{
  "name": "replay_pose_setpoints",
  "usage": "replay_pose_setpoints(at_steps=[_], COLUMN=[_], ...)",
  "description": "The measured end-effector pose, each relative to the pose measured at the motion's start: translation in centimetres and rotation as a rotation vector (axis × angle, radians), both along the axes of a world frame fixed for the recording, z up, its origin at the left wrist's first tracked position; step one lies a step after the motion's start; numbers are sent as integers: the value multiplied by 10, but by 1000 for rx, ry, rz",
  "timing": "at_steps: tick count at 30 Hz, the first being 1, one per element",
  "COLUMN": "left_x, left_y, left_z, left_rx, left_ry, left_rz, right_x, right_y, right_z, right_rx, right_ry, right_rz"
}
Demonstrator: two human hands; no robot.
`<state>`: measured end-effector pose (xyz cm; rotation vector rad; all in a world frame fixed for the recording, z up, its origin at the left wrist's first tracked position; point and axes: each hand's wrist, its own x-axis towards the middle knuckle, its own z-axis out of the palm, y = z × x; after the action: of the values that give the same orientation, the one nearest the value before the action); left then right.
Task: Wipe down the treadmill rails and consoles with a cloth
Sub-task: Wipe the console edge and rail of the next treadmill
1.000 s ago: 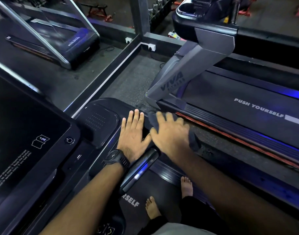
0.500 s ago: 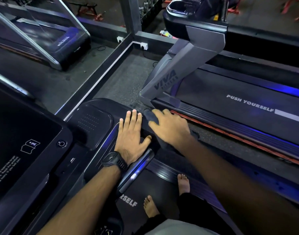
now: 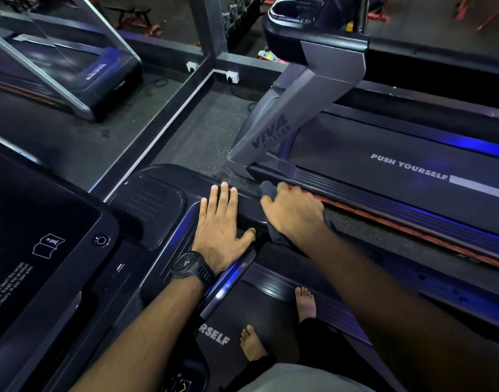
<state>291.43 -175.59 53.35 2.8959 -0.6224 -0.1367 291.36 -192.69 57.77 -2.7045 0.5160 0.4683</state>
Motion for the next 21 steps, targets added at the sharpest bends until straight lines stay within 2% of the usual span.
replay_pose_setpoints(at_steps=[3,6,7,9,11,13,15,17,19,21], left_x=[-1,0,1,0,-1,-2,-2,-2,-1,-2], left_y=[0,0,0,-1,-1,0,0,0,-1,-1], left_z=[0,0,1,1,0,-1,-2,-1,-1,0], left_rx=[4,12,18,31,39,43,33,16,28,42], left_ry=[-1,4,6,2,-7,-5,-6,-3,-5,-4], left_rz=[-15,-18,-18,-22,-24,-28,-34,-39,-46,-53], right_x=[-32,-25,-12,10,15,-3,-29,-37,-17,3], right_y=[19,16,8,-11,-20,-11,11,22,11,-5], right_z=[-5,-7,-5,0,3,-1,-2,-2,-1,2], right_rx=[-260,-196,-128,11,54,-47,-222,-237,-122,26], right_ry=[-165,-274,-236,22,134,22,-149,-240,-209,3], right_rz=[165,291,265,203,63,15,158,261,228,98])
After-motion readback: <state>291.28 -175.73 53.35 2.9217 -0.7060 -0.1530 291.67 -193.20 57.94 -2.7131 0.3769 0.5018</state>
